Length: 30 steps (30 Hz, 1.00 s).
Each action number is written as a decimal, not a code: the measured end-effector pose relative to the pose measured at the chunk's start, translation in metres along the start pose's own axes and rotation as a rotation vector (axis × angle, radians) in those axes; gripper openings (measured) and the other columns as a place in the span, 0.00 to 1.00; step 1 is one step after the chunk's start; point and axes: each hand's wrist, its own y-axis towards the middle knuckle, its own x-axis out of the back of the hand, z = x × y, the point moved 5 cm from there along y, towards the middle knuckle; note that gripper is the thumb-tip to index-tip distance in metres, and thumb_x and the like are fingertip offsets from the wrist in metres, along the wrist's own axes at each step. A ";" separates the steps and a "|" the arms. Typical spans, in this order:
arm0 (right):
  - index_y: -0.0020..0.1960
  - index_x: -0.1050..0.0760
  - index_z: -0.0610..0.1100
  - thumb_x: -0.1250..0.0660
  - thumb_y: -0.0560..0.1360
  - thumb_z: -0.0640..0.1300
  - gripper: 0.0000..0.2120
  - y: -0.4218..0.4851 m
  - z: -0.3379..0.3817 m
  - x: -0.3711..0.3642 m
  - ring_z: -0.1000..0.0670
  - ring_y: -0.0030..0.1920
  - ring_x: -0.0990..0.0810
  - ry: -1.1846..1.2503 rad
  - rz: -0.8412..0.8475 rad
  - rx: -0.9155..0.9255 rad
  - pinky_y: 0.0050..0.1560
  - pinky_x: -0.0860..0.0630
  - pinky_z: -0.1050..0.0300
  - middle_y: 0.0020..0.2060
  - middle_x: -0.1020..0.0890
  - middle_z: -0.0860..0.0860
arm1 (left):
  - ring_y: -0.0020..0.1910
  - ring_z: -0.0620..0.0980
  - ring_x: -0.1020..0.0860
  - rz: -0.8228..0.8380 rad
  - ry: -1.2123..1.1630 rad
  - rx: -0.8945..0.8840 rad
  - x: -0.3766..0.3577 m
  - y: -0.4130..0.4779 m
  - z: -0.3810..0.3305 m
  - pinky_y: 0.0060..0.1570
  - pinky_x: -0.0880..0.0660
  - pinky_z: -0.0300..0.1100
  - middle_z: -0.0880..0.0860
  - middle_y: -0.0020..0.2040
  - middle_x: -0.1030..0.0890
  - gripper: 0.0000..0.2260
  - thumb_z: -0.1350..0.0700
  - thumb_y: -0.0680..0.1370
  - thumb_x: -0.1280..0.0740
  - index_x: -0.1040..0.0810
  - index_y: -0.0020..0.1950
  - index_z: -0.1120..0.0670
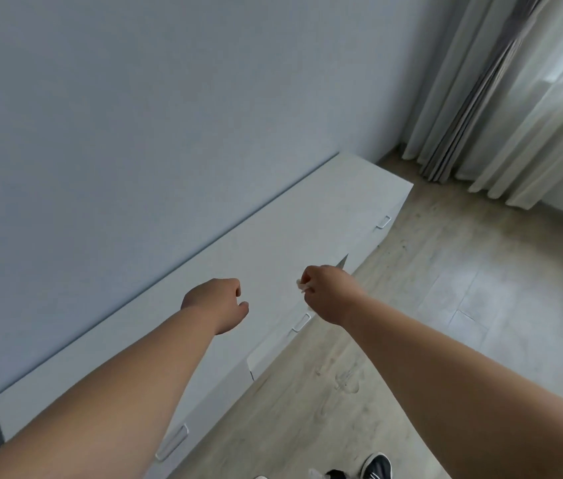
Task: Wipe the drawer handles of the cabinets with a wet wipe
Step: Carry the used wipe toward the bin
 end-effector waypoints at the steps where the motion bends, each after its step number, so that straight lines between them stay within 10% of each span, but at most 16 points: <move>1: 0.56 0.23 0.52 0.40 0.76 0.44 0.11 -0.004 0.009 0.002 0.48 0.49 0.23 -0.001 -0.008 0.002 0.45 0.24 0.55 0.50 0.21 0.54 | 0.55 0.51 0.21 -0.015 -0.008 -0.003 0.004 -0.007 0.005 0.50 0.24 0.44 0.45 0.61 0.20 0.18 0.40 0.81 0.39 0.27 0.68 0.45; 30: 0.54 0.27 0.53 0.41 0.77 0.43 0.09 -0.218 0.212 -0.175 0.50 0.48 0.20 -0.068 0.390 0.477 0.44 0.21 0.53 0.48 0.20 0.56 | 0.55 0.54 0.21 0.066 -0.064 0.389 -0.183 -0.354 0.143 0.49 0.31 0.48 0.50 0.59 0.20 0.16 0.44 0.83 0.42 0.26 0.66 0.49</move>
